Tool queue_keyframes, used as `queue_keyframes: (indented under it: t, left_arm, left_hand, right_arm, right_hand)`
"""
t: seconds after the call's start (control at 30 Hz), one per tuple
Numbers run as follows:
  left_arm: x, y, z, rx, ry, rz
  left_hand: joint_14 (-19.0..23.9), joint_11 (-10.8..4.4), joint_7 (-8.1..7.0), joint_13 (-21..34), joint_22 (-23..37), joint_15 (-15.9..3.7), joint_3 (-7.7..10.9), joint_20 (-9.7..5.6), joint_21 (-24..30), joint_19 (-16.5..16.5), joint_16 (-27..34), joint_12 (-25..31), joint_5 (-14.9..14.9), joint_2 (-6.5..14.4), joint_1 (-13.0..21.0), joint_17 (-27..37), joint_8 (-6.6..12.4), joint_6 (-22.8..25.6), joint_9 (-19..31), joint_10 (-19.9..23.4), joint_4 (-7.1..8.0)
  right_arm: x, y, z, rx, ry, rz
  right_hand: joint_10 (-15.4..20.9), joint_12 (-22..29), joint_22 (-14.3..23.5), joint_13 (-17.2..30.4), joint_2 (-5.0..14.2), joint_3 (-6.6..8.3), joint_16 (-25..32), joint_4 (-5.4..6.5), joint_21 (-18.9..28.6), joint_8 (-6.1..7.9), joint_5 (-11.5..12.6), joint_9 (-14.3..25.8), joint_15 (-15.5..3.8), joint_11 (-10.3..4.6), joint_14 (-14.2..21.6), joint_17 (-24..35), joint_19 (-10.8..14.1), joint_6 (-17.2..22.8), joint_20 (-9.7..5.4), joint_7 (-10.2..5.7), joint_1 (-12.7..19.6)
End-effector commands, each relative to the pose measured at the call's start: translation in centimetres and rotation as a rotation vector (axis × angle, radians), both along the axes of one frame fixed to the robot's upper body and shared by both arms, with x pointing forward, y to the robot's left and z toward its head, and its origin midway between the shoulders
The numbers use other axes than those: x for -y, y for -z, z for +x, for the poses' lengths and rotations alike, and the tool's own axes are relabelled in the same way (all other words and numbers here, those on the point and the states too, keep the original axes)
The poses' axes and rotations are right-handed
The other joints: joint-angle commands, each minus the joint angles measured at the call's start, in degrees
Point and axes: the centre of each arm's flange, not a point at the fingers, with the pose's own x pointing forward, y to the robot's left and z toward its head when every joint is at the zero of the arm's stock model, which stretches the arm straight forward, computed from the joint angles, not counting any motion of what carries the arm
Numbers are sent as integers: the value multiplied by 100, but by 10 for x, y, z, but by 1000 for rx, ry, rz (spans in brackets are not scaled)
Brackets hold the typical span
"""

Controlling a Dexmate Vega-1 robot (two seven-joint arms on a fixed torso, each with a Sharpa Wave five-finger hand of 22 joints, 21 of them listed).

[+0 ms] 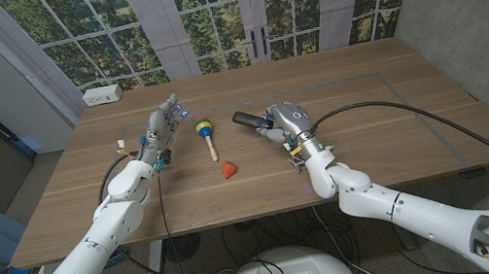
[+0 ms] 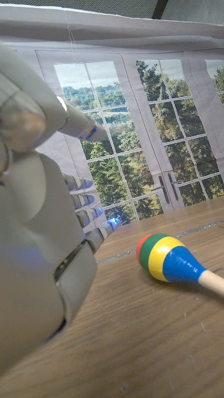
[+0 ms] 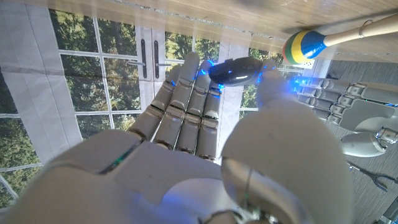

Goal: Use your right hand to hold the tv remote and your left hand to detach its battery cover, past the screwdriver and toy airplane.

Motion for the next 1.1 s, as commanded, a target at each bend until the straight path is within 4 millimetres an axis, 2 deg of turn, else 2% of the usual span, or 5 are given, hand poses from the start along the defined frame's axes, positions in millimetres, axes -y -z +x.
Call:
queue_keyframes:
  t: [0.03, 0.27, 0.83, 0.97, 1.1]
  left_arm:
    - [-2, -1, 1, -29, 56, -21]
    - [2, -7, 4, -40, 80, 15]
    - [17, -20, 12, -63, 152, 108]
    - [20, -23, 12, -62, 182, 111]
    - [21, -27, 11, -57, 206, 112]
  left_hand:
    - [488, 77, 150, 35, 34, 14, 183, 84, -7, 306, 88, 83, 12, 250, 397, 22, 49, 307, 43, 407, -61]
    - [1078, 57, 274, 52, 48, -60, 76, 72, 7, 588, 147, 165, 0, 3, 576, 30, 88, 674, 56, 929, -116]
    - [1538, -86, 286, 88, 65, -286, -223, 31, -39, 720, 167, 141, -62, -700, 764, 65, 123, 832, 77, 1154, -197]
    - [1504, -105, 256, 104, 75, -224, -383, 124, -148, 530, 111, 110, -71, -1018, 778, 84, 121, 854, 84, 1181, -132]
    - [1448, -85, 247, 110, 80, -195, -455, 189, -222, 379, 79, 86, -66, -1138, 746, 93, 107, 855, 87, 1168, -103]
  right_arm:
    - [-1, -2, -6, 76, 8, 7]
    - [-6, -5, -7, 107, 8, 2]
    - [-17, -14, -8, 155, -15, 4]
    - [-19, -16, -8, 164, -23, 8]
    - [-21, -17, -8, 174, -36, 15]
  right_hand:
    - [955, 13, 16, 7, 717, 181, -60, -67, 62, 17, 48, -31, -816, -1016, 84, 47, 31, 579, -92, -627, 829]
    - [951, 7, 17, 7, 690, 178, -105, -67, 82, 14, 60, -62, -814, -997, 103, 94, 7, 601, -109, -633, 843]
    - [977, 4, 17, 16, 662, 173, -246, -38, 145, 18, 88, -103, -807, -1042, 151, 232, -55, 626, -102, -656, 832]
    - [979, 4, 17, 21, 653, 172, -269, -43, 157, 26, 93, -98, -819, -1029, 162, 264, -67, 628, -95, -653, 839]
    - [990, -3, 17, 8, 654, 175, -293, -43, 168, 31, 98, -91, -822, -1040, 168, 288, -77, 624, -93, -659, 844]
